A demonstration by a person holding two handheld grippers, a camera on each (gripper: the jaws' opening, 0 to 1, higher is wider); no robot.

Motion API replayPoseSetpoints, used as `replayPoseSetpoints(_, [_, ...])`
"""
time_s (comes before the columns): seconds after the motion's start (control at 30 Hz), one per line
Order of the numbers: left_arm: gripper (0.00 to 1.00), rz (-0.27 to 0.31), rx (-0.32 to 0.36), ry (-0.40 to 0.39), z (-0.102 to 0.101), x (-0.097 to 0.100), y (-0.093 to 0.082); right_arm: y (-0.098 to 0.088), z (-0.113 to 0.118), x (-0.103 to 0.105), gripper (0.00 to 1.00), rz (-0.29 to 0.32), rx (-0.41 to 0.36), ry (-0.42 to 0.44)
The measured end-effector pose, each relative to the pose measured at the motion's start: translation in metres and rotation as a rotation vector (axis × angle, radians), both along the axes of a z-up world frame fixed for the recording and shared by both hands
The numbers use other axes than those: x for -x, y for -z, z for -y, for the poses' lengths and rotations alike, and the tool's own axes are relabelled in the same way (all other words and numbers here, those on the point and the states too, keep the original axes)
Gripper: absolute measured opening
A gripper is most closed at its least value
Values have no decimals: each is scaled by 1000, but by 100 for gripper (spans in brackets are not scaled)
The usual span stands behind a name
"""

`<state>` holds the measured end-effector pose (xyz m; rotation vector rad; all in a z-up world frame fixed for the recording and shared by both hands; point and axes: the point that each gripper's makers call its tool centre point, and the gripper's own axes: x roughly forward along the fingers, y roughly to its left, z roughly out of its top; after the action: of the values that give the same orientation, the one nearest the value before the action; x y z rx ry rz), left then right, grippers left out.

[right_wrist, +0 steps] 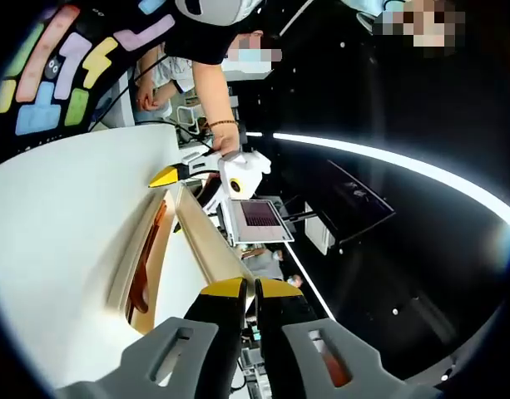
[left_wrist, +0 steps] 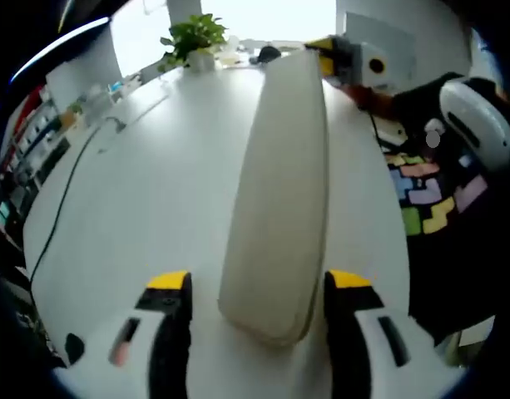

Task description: Arrange the utensils inside the cutlery case until each visible utensil rests in its matching compartment.

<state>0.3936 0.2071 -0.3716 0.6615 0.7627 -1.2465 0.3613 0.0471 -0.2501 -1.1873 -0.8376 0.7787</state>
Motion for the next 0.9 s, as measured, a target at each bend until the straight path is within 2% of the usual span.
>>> replayPoseSetpoints(0.1, [63, -14, -72, 10, -3, 0, 6, 2, 0, 2, 3, 8, 14, -7])
replayPoseSetpoints(0.17, [60, -28, -92, 5, -3, -2, 8, 4, 1, 3, 3, 7, 22, -12])
replayPoseSetpoints(0.2, [59, -54, -92, -1, -2, 0, 8, 6, 2, 2, 3, 4, 29, -5])
replayPoseSetpoints(0.4, [55, -69, -142, 0, -2, -3, 9, 15, 3, 3, 3, 5, 60, -4])
replayPoseSetpoints(0.67, [48, -76, -155, -27, -6, -8, 7, 27, 3, 3, 3, -19, 98, -4])
replayPoseSetpoints(0.73, [48, -74, -159, -20, -7, -8, 7, 30, 3, 4, 4, -17, 118, -4])
replayPoseSetpoints(0.9, [46, -76, -170, -19, -10, -10, 4, 45, 2, 1, 5, -59, 184, 1])
